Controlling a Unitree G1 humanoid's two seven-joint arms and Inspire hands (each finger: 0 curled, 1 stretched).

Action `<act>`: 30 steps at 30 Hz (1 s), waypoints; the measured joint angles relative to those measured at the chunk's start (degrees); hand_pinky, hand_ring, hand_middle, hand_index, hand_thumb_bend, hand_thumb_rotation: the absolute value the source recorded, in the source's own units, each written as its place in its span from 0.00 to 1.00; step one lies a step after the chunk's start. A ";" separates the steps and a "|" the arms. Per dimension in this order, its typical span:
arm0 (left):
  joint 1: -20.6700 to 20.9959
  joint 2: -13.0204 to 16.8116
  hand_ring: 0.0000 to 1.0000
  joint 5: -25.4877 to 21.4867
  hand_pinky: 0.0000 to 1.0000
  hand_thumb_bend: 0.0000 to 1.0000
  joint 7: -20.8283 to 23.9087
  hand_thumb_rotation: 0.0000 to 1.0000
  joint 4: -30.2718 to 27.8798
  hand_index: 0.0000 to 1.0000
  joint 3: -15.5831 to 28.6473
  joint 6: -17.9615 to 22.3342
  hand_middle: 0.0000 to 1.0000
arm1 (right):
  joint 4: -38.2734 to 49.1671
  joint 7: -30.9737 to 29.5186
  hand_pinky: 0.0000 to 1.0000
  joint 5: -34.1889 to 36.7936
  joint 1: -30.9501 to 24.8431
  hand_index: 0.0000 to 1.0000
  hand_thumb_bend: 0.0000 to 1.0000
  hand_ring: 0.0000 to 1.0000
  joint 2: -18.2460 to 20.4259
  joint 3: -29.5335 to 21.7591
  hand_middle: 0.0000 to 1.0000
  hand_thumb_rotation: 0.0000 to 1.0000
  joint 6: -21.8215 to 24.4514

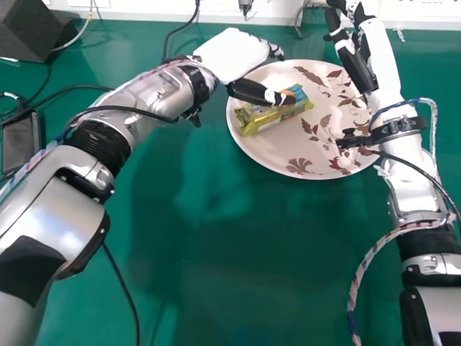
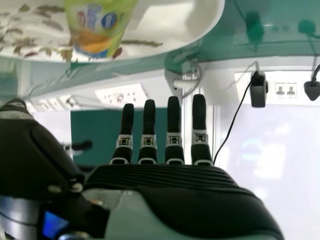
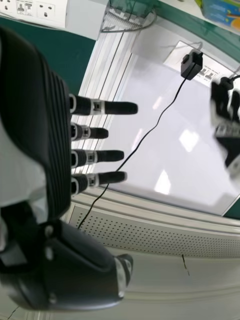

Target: Pick up biscuit and place it in the plate

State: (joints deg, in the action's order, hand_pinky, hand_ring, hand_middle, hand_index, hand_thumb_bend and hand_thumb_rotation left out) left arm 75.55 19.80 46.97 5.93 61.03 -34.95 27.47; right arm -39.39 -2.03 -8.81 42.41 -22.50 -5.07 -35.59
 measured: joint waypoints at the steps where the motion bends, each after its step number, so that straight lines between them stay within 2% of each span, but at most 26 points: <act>1: -0.23 0.32 0.78 -0.28 0.67 1.00 0.00 1.00 -0.43 0.85 0.12 0.19 0.85 | 0.00 0.00 0.65 0.00 0.00 0.86 0.80 0.84 -0.01 0.03 0.89 0.23 0.02; 6: -1.36 1.30 0.77 -4.35 0.67 1.00 -2.68 1.00 -2.41 0.85 2.96 2.03 0.84 | 0.11 -0.24 0.64 0.05 0.00 0.88 0.82 0.84 -0.07 0.11 0.89 0.23 0.12; 12: -3.60 3.56 0.78 -9.51 0.67 1.00 -7.17 1.00 -6.97 0.85 7.21 4.38 0.85 | 0.20 -0.38 0.66 0.20 0.00 0.89 0.82 0.86 -0.10 0.18 0.92 0.28 0.28; 15: -4.85 4.67 0.77 -11.19 0.67 1.00 -8.58 1.00 -9.41 0.85 8.99 4.89 0.85 | 0.20 -0.60 0.69 0.20 0.01 0.88 0.83 0.86 -0.16 0.29 0.91 0.29 0.74; 20: -6.57 5.68 0.76 -12.37 0.67 1.00 -10.18 1.00 -12.99 0.85 11.08 5.31 0.85 | 0.20 -0.67 0.66 0.27 0.01 0.88 0.84 0.85 -0.23 0.30 0.91 0.28 0.74; 25: -8.60 6.43 0.78 -14.83 0.67 1.00 -12.77 1.00 -15.94 0.85 13.06 6.42 0.85 | 0.17 -0.81 0.69 0.30 0.01 0.88 0.83 0.85 -0.34 0.30 0.91 0.25 0.72; 28: -9.63 7.34 0.78 -16.69 0.67 1.00 -13.79 1.00 -16.75 0.86 14.29 7.47 0.84 | 0.17 -1.21 0.70 0.35 0.01 0.88 0.82 0.85 -0.56 0.30 0.91 0.25 0.72; 30: -10.13 7.72 0.78 -17.60 0.67 1.00 -14.68 1.00 -17.47 0.86 15.25 7.78 0.85 | 0.17 -1.29 0.75 0.36 0.01 0.88 0.82 0.86 -0.59 0.31 0.91 0.26 0.72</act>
State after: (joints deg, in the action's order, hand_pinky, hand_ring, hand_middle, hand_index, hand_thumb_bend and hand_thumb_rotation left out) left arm 65.42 27.53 29.37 -8.75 43.56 -19.70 35.26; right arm -39.22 -3.32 -8.45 42.42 -23.08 -4.76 -34.87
